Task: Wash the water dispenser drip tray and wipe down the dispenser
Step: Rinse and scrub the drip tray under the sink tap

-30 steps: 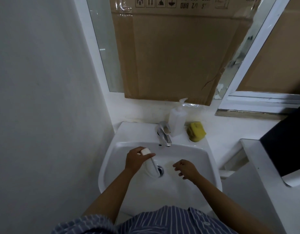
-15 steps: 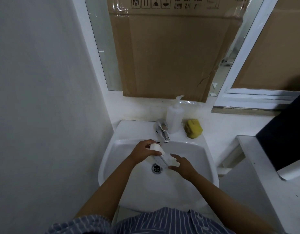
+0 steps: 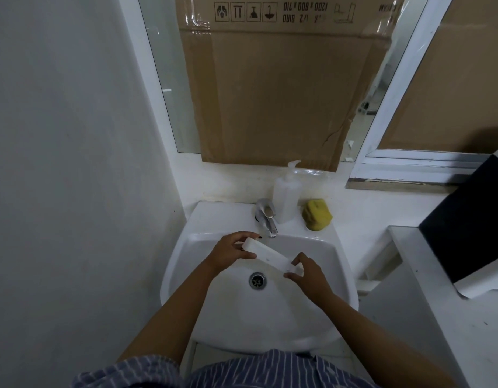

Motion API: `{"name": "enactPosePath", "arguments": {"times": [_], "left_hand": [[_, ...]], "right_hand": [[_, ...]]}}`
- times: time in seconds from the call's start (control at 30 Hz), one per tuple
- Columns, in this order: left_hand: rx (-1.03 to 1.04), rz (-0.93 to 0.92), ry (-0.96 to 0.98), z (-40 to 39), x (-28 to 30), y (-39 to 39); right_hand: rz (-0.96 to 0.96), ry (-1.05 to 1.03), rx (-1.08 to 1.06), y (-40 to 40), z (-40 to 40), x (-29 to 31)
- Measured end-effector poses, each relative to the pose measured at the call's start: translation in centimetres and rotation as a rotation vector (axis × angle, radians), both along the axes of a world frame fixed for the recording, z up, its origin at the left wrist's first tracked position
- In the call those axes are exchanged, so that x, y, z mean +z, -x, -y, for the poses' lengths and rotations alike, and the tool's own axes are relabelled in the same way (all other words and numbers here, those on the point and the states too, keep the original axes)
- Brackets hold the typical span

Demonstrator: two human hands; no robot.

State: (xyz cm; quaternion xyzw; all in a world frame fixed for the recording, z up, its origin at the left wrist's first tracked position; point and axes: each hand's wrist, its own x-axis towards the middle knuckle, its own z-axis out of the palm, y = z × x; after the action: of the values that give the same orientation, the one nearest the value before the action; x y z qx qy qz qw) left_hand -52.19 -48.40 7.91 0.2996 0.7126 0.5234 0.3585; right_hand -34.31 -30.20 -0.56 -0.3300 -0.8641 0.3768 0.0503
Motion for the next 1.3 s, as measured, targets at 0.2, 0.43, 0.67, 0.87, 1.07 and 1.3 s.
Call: {"name": "enactPosePath", "arguments": {"times": [0.2,0.43,0.67,0.87,1.07,1.3], "left_hand": [[0.04,0.081,-0.026,0.7,-0.7,0.2],[0.033,0.223,-0.026,2.2,-1.7,0.9],[0.11,0.189,-0.01,2.8,-2.2,0.9],[0.158,0.109,0.048,3.5,-3.7,0.9],[0.177,0.101,0.053,3.8,-4.4,0.6],[0.195,0.115,0.031,3.7,-4.9,0.5]], "right_hand": [[0.007,0.165,-0.008,0.1,-0.3,-0.5],[0.021,0.217,0.03,-0.1,-1.1,-0.5],[-0.03,0.093,0.021,0.0,-1.1,-0.1],[-0.075,0.07,-0.015,-0.8,-0.8,-0.1],[-0.033,-0.036,0.013,-0.7,-0.4,0.2],[-0.063,-0.083,0.001,-1.1,-0.2,0.3]]}}
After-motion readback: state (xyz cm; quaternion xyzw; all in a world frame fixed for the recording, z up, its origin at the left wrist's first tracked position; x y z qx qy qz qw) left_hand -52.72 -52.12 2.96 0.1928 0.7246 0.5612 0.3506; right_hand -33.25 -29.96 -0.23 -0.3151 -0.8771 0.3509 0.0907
